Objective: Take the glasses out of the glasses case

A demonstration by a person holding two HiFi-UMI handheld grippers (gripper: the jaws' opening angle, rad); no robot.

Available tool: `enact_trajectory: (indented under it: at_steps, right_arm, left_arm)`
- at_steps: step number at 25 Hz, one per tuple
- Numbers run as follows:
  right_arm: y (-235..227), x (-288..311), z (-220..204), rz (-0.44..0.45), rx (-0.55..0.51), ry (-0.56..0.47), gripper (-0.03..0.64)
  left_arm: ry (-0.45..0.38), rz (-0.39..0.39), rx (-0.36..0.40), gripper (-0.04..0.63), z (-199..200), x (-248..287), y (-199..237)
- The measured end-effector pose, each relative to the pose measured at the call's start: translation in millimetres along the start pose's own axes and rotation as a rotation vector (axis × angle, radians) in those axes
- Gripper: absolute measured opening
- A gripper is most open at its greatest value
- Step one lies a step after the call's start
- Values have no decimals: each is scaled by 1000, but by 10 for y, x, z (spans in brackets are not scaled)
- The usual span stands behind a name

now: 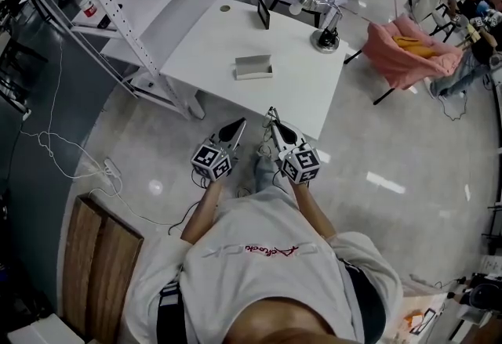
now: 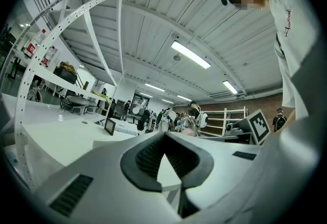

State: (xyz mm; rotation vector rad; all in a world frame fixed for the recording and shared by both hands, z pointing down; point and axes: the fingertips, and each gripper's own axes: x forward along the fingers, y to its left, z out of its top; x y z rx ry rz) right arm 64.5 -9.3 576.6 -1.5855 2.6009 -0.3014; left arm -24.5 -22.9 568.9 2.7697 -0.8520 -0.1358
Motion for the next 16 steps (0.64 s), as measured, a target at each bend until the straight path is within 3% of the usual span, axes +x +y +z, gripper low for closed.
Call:
enact_trajectory:
  at_steps: [16]
  right_arm:
    - [0, 30, -24, 0, -8, 14, 6]
  left_arm:
    - [0, -10, 0, 26, -1, 54, -18]
